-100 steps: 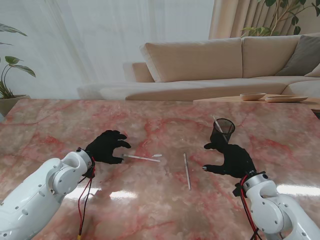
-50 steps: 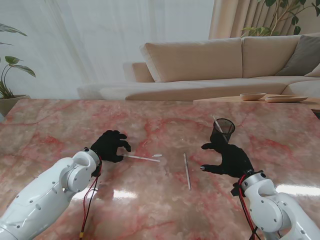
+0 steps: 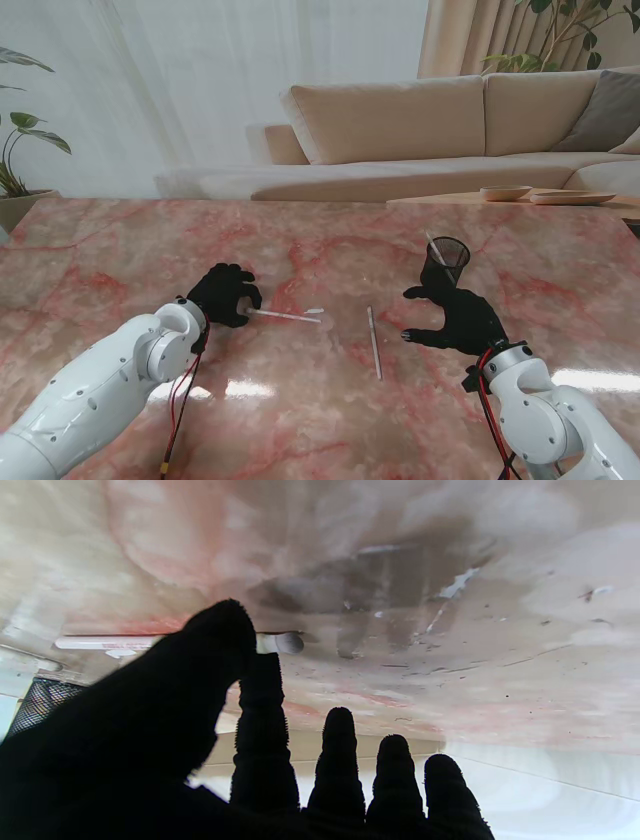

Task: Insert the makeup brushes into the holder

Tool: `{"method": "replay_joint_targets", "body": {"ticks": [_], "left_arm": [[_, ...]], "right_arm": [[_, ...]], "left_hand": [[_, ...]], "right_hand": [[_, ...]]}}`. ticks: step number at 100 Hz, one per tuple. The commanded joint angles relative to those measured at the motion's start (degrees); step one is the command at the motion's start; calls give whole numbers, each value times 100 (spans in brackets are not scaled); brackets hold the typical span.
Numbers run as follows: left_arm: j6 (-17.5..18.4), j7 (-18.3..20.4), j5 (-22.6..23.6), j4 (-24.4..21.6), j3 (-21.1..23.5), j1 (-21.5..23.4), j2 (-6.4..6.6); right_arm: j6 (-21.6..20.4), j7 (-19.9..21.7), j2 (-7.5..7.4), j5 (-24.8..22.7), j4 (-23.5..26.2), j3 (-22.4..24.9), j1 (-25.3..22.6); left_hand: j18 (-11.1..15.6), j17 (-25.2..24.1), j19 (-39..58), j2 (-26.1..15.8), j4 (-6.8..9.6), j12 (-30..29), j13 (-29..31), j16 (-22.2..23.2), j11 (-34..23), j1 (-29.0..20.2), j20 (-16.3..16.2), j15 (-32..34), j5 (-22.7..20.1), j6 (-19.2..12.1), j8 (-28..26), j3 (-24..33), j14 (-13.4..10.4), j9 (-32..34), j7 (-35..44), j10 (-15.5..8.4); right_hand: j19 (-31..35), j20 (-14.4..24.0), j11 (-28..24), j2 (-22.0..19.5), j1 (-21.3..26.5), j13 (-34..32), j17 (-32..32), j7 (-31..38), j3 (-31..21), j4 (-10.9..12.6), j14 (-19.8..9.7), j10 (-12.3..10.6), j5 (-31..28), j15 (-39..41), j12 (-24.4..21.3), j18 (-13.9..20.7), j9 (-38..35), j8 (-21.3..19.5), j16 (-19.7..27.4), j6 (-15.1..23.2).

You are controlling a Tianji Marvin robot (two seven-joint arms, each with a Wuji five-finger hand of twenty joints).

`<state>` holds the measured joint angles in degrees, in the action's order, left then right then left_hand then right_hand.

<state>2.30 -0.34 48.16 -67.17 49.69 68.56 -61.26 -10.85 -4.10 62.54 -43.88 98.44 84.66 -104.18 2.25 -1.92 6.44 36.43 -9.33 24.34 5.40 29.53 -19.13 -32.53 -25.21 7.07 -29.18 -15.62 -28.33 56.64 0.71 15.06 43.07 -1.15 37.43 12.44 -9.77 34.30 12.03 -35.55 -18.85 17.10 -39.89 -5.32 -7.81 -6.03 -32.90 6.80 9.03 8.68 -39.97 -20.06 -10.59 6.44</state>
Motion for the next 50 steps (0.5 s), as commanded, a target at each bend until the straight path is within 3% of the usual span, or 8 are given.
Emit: {"method": "replay_joint_targets", "body": {"ticks": [1,21,39,50], "left_arm": [[-37,-28,-38,105,-42,-6,-22],[-64,-216,-178,365,-229,-110,-80],[-144,-447,-309,592,-399,-199,-155],[-186,-552,-367,707,-476,-250,-191]], "right_arm": [[2,85,3,18,-37,10,-31],[30,89,7,52,-37,15,-32],[37,100,6,51,-35,22,-36],[39,123,4,58,-28,33,-42]], "left_hand": [[68,-37,-70,234,-276,65,-183,53,-126,-244,54,179,-372,-31,-217,-57,12,8,479,-119],[79,-41,-47,387,-460,81,-151,83,-178,-543,22,284,-602,-196,-454,-376,4,111,967,-114],[105,-44,6,132,-328,123,-93,102,-296,-952,-74,467,-1141,-250,-56,-426,7,368,1341,-55],[143,-49,36,-68,-336,129,-66,112,-349,-1080,-133,572,-1447,-227,186,-398,-13,477,1464,-161]], "right_hand": [[-45,-28,-34,-42,-114,63,-14,-4,24,88,-182,-129,-63,10,14,209,-115,-63,40,31],[-26,-18,-36,-107,-80,34,-34,7,55,88,-188,-115,-91,18,27,209,-144,-72,36,23],[-14,-12,-47,-148,-51,21,-42,16,91,89,-182,-119,-109,22,44,205,-176,-79,32,42],[-6,-9,-50,-162,-32,7,-50,20,113,91,-177,-129,-113,27,53,200,-187,-83,29,46]]}}
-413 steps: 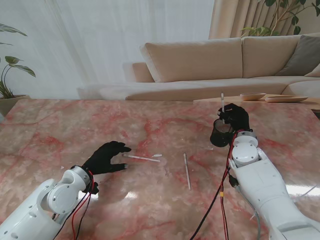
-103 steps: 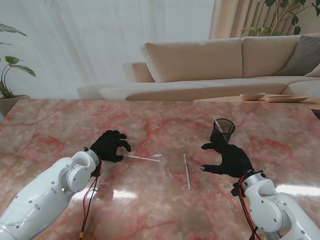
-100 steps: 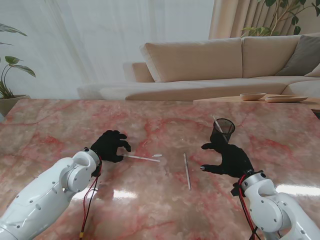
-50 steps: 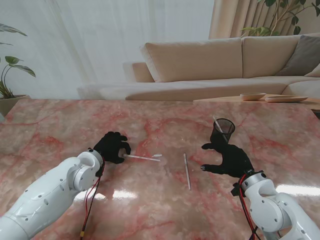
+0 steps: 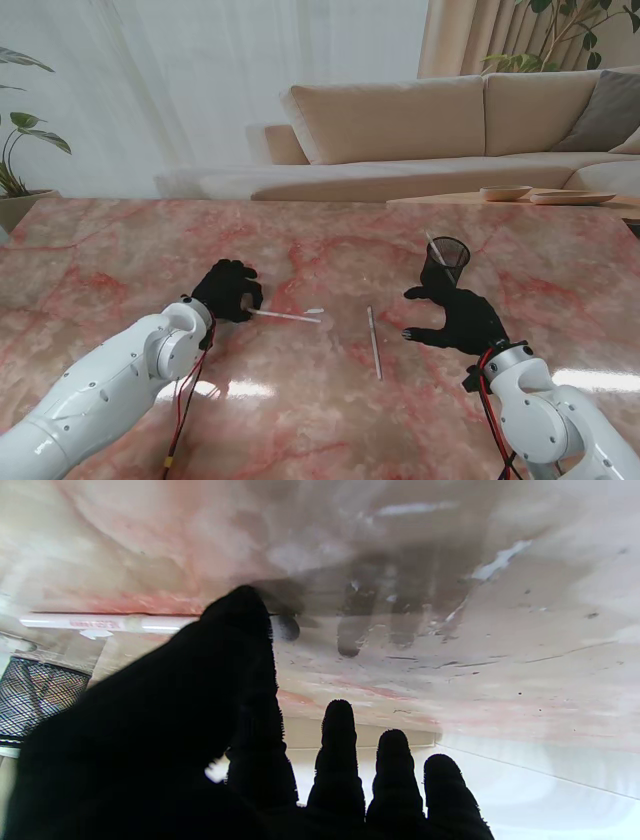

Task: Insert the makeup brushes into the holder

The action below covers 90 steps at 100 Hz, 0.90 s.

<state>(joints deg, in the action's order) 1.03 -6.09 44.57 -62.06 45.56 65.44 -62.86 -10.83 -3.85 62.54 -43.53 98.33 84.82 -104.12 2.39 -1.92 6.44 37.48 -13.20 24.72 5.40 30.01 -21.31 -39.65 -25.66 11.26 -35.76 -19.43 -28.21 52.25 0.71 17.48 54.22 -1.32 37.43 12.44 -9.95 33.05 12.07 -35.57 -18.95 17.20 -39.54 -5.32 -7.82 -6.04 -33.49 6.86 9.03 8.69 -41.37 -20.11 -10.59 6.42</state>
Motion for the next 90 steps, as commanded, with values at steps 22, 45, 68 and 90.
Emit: {"method": "replay_joint_targets", "body": {"ticks": [22,45,68,90], "left_arm": [[-123,-135,43,367,-240,-40,-53],[-112,-168,18,523,-434,-126,-64],[5,-55,147,597,-656,-222,4],[77,-77,333,498,-636,-199,53]], "right_arm": [[31,129,1,39,-1,54,-61],[38,146,3,64,9,81,-75],[34,159,6,105,26,112,-96],[17,153,5,97,3,103,-69]], "left_hand": [[196,-50,74,-454,52,135,-34,72,-224,-469,-199,327,-1086,394,841,-247,-25,394,454,-129],[232,-18,-37,-675,-55,192,-51,55,-262,-216,-57,293,-1019,309,117,-222,-78,389,384,-133],[343,54,-270,-1216,-297,467,-114,221,-413,-87,501,127,-615,424,-1545,-373,-92,236,-41,-104],[367,74,-323,-1534,-422,816,-117,412,-633,-197,709,156,-300,574,-2212,-619,-69,251,24,31]], "right_hand": [[11,-3,-36,-58,12,-19,-54,22,128,93,-181,-126,-76,29,67,192,-74,-84,24,49],[47,11,-57,-125,39,-79,-86,40,173,97,-185,-116,-124,50,87,175,-148,-88,13,48],[70,16,-49,-200,49,-101,-94,43,212,104,-179,-123,-143,53,95,185,-171,-84,8,58],[80,13,-48,-244,56,-122,-100,48,237,111,-186,-129,-163,58,102,195,-198,-80,4,65]]}}
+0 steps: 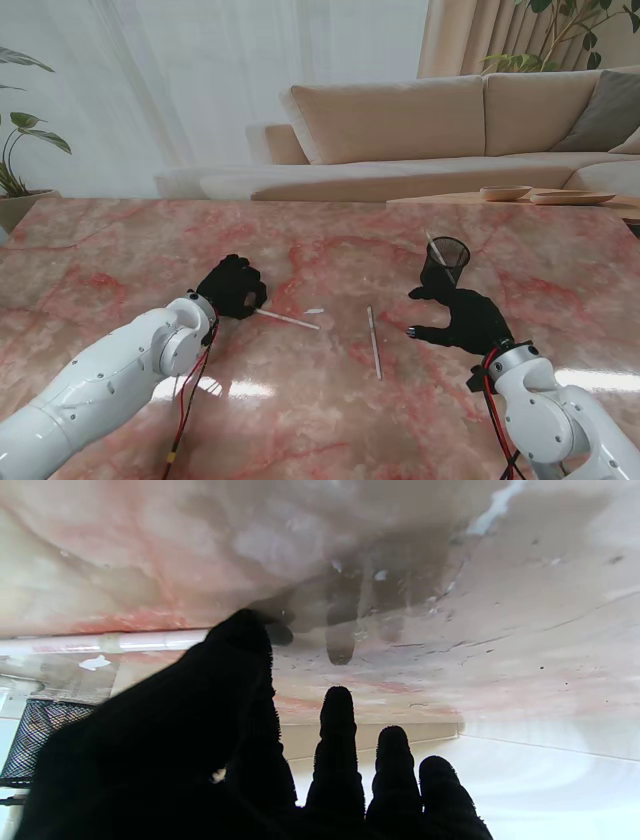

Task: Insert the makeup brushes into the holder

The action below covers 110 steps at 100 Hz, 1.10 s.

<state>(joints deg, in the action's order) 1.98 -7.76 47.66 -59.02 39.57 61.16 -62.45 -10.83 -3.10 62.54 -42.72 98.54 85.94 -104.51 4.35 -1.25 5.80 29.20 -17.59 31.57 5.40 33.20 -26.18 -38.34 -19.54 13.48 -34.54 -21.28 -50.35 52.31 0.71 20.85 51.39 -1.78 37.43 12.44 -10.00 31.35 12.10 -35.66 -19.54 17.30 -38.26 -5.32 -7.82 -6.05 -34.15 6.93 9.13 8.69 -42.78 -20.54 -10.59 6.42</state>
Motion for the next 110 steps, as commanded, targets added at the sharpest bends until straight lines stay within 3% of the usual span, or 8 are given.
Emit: {"method": "replay_joint_targets", "body": {"ticks": [1,50,110], "left_arm": [[-18,89,29,181,-21,238,13],[116,3,247,-561,840,709,37],[435,117,482,-913,1136,889,112]], "right_arm": [[17,78,5,16,-20,-11,-27],[22,86,1,26,-57,-120,99],[-11,286,-47,-27,-123,-357,297]], "left_hand": [[170,7,-258,-707,16,138,-117,96,-153,-329,98,-63,-419,756,-6,-625,-64,-77,310,79],[155,-6,-180,-759,-42,357,-65,172,-245,-400,52,136,-375,699,-301,-655,-5,181,351,195],[138,-16,-128,-761,-58,403,0,165,-169,-436,-27,315,-376,565,-550,-654,36,337,303,224]], "right_hand": [[80,13,-43,-75,51,-111,-42,40,110,111,-185,-129,-100,51,93,195,-57,-38,4,65],[82,-7,-37,-121,38,-108,-38,44,130,113,-187,-133,-99,51,97,225,-56,-29,3,70],[130,-3,-50,-106,108,-188,-92,70,165,107,-179,-131,-143,82,104,206,-116,-29,-11,76]]}}
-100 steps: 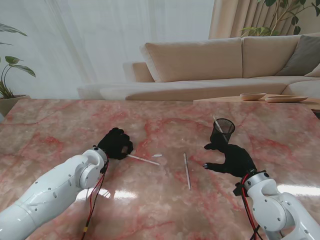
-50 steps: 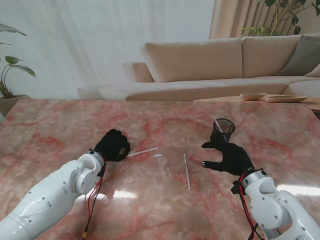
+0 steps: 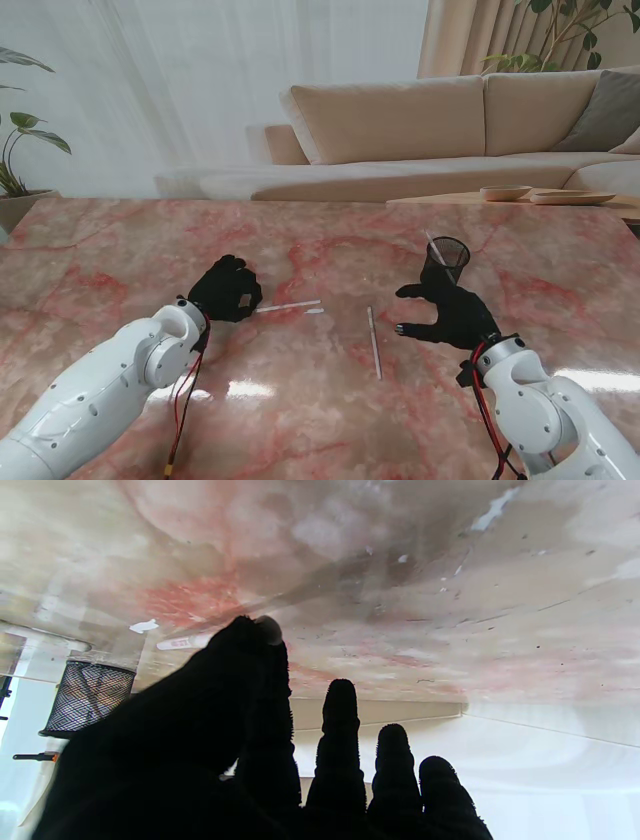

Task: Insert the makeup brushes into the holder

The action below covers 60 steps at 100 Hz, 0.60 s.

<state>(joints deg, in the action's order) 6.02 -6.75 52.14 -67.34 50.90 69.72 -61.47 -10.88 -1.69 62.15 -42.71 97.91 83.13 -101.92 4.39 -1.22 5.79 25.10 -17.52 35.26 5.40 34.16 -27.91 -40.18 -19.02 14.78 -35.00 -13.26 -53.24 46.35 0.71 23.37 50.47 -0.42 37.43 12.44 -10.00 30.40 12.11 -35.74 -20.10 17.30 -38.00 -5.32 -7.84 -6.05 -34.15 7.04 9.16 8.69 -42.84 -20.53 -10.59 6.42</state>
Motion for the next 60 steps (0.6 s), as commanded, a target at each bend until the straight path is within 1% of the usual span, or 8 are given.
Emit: {"method": "replay_joint_targets", "body": {"ticks": [1,16,21,41,48,51,60], "left_arm": [[35,13,38,-84,5,35,13],[79,84,69,-214,65,82,27],[103,167,89,-282,99,103,41],[194,196,154,-404,165,144,55],[204,193,156,-419,166,146,53],[205,212,159,-435,167,149,56],[226,223,157,-446,160,148,57]], "right_arm": [[-8,155,-11,-32,-65,-90,50],[3,246,-35,-61,-147,-328,250],[6,267,-43,-86,-176,-415,331],[31,275,-63,-234,-364,-873,762],[73,255,-66,-278,-471,-1084,966],[100,244,-66,-307,-521,-1183,1057],[211,138,-56,-420,-656,-1484,1321]], "left_hand": [[133,-19,-125,-350,-64,34,8,69,2,-251,-81,191,-333,-239,-265,-59,39,97,394,93],[119,-29,-107,-330,-58,20,56,57,21,-259,-112,233,-352,-245,-300,-57,61,170,376,82],[124,-33,-104,-366,-60,16,44,47,34,-248,-120,230,-320,-256,-310,-68,52,165,357,64],[122,-37,-80,-364,-56,29,81,33,24,-256,-164,253,-334,-261,-338,-82,58,205,335,42],[115,-39,-72,-350,-53,34,87,30,22,-269,-179,260,-345,-246,-349,-78,68,212,336,51],[118,-42,-72,-360,-55,36,81,29,23,-261,-183,258,-334,-247,-351,-84,56,206,331,45],[117,-43,-70,-348,-50,45,93,26,15,-274,-194,264,-339,-262,-360,-82,57,216,328,44]], "right_hand": [[133,-2,-51,-10,115,-182,-37,71,139,108,-177,-128,-145,70,101,202,-114,-30,-12,71],[181,10,-52,81,207,-233,-77,78,176,102,-164,-124,-150,82,100,194,-142,-29,-17,76],[202,15,-56,155,264,-255,-98,86,187,100,-161,-128,-161,87,100,189,-160,-30,-18,72],[345,47,-124,454,556,-462,-241,178,245,65,-128,-117,-286,156,111,137,-328,-55,-37,93],[422,63,-162,452,664,-557,-299,242,266,36,-108,-109,-368,192,119,116,-420,-74,-50,97],[526,67,-193,410,780,-617,-307,320,387,-31,-98,-103,-384,217,124,108,-476,-92,-66,99],[663,90,-271,407,914,-818,-470,419,423,-59,-62,-92,-535,298,151,58,-662,-117,-100,116]]}}
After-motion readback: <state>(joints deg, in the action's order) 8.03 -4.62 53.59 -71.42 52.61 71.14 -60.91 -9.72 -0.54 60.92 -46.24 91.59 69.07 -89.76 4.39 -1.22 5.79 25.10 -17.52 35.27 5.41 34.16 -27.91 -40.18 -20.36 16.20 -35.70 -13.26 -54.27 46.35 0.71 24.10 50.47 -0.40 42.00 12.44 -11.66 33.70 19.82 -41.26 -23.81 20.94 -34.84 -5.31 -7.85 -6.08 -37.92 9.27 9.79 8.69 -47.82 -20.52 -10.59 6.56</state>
